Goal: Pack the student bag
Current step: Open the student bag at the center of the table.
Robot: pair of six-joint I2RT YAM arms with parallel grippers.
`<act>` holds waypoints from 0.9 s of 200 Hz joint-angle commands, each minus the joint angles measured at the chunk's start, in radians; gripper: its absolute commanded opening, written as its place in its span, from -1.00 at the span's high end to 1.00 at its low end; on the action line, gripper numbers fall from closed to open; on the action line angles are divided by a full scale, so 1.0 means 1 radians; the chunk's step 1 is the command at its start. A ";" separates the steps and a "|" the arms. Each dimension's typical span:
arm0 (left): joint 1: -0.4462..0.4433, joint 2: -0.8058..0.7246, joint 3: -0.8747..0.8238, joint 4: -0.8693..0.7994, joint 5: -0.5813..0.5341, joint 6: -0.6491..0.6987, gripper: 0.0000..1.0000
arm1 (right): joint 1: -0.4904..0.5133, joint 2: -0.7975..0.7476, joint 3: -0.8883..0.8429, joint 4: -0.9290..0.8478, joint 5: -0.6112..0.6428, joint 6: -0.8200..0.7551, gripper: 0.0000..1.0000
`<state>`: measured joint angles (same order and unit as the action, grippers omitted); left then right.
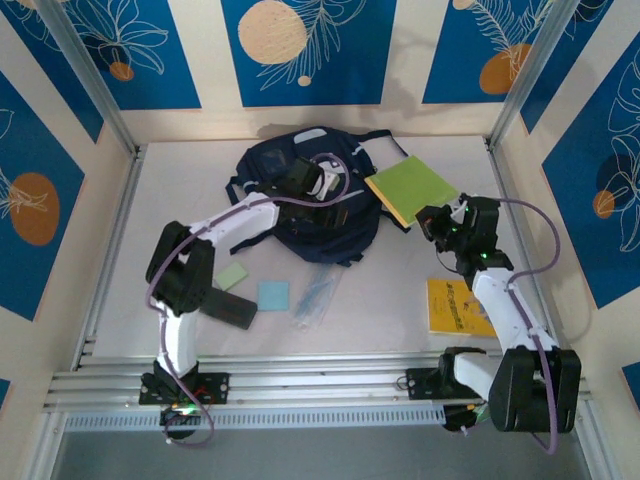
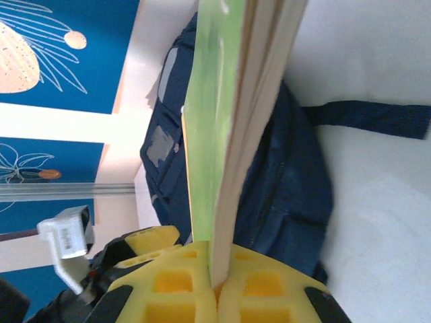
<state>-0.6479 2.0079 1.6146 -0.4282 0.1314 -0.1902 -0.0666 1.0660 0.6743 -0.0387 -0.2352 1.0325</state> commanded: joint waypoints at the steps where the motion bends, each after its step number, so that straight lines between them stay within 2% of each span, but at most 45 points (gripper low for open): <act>1: -0.010 0.065 0.100 -0.156 -0.038 0.176 -0.44 | -0.049 -0.063 0.003 -0.045 -0.076 -0.068 1.00; 62: -0.009 0.249 0.249 -0.277 -0.070 0.241 -0.47 | -0.091 -0.085 -0.031 -0.045 -0.104 -0.063 1.00; 99: -0.001 0.347 0.309 -0.329 -0.183 0.227 -0.43 | -0.099 -0.093 -0.035 -0.041 -0.112 -0.060 1.00; 106: 0.006 0.368 0.332 -0.344 -0.194 0.222 -0.30 | -0.099 -0.096 -0.034 -0.042 -0.112 -0.061 1.00; 118: 0.015 0.400 0.367 -0.370 -0.201 0.212 0.27 | -0.101 -0.105 -0.034 -0.046 -0.112 -0.064 1.00; 134: 0.020 0.405 0.372 -0.366 -0.189 0.215 0.69 | -0.104 -0.120 -0.033 -0.056 -0.109 -0.067 1.00; 141: 0.020 0.399 0.372 -0.364 -0.179 0.218 1.00 | -0.106 -0.127 -0.032 -0.062 -0.109 -0.071 1.00; 180: 0.022 0.254 0.343 -0.333 -0.044 0.181 1.00 | -0.117 -0.159 -0.027 -0.094 -0.097 -0.083 1.00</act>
<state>-0.6502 2.3280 1.9942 -0.7292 0.0216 0.0280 -0.1730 0.9413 0.6403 -0.1284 -0.3149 0.9810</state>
